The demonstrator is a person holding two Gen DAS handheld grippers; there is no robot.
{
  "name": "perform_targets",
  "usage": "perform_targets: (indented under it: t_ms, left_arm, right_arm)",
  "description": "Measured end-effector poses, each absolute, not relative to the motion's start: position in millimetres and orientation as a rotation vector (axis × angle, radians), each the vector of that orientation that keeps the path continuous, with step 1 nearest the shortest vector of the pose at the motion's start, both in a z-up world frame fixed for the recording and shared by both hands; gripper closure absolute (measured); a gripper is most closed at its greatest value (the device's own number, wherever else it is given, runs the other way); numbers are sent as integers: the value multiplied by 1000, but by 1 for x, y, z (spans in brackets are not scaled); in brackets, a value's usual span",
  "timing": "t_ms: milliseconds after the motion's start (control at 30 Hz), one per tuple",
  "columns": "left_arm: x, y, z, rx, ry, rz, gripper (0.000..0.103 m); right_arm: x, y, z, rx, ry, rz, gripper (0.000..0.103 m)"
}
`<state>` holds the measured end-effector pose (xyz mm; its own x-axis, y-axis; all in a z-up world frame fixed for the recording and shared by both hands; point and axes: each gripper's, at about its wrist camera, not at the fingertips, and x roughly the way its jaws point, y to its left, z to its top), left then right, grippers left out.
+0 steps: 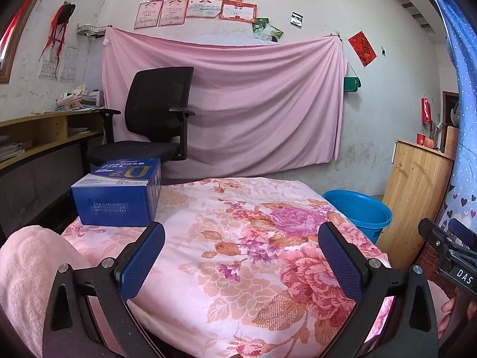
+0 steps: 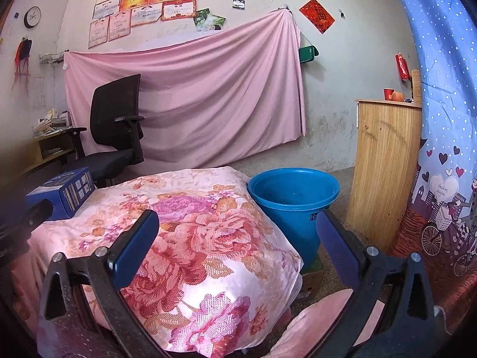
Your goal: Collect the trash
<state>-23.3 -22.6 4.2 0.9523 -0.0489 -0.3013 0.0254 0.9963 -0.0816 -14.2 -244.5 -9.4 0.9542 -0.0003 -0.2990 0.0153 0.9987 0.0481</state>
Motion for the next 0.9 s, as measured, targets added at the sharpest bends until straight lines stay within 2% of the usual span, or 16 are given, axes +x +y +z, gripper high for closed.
perform_targets:
  t_ms: [900]
  left_arm:
    - [-21, -26, 3, -73, 311, -41, 2]
  right_arm:
    - [-12, -243, -12, 56, 313, -6, 0]
